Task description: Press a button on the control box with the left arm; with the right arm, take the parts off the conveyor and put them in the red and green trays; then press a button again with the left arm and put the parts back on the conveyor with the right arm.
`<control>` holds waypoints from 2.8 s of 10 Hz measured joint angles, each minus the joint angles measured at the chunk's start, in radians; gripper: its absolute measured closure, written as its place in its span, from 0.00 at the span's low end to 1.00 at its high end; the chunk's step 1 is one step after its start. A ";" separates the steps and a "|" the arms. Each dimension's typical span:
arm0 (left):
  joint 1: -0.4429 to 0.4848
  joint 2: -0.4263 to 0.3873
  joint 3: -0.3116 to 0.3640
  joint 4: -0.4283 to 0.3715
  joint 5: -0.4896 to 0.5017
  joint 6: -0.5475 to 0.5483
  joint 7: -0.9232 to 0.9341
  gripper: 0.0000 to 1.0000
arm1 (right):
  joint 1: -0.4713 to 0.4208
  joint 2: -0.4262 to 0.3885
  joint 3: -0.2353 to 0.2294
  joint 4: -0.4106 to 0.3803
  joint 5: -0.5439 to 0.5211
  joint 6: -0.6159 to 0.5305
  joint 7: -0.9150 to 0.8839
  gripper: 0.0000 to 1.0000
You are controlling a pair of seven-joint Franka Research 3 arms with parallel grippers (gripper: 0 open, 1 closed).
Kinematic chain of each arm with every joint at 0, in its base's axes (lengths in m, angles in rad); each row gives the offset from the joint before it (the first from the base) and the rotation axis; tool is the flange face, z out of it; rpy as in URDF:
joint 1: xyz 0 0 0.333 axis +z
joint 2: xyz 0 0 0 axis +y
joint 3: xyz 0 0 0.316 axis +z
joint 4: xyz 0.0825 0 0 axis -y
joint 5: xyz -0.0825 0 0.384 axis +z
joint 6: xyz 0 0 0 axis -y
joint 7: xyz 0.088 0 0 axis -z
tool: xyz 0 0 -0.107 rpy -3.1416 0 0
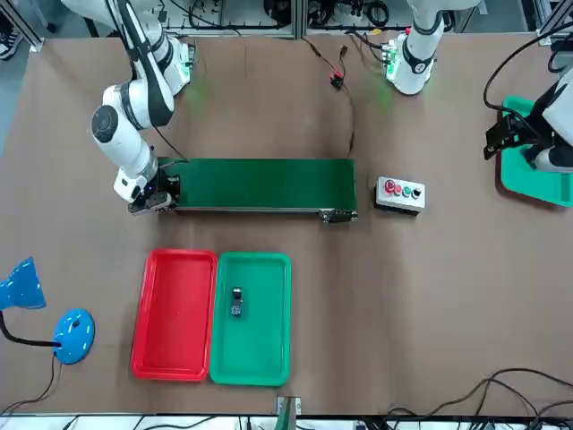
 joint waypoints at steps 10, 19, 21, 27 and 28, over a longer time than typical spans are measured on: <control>0.000 0.001 0.000 0.000 0.000 0.000 0.000 0.00 | 0.005 0.006 0.000 -0.063 0.000 0.061 0.000 0.36; -0.003 0.002 -0.001 0.000 0.000 0.000 0.000 0.00 | 0.129 0.149 0.002 0.369 0.005 0.047 0.217 0.00; -0.003 0.002 -0.001 0.000 0.000 0.000 0.000 0.00 | 0.166 0.284 0.003 0.512 0.006 0.050 0.375 0.00; -0.003 0.003 0.000 0.000 0.000 0.000 0.000 0.00 | 0.201 0.637 -0.004 0.896 0.007 0.055 0.639 0.00; -0.003 0.003 -0.001 0.000 0.000 0.000 0.000 0.00 | 0.197 0.670 -0.006 0.932 0.007 0.054 0.644 0.00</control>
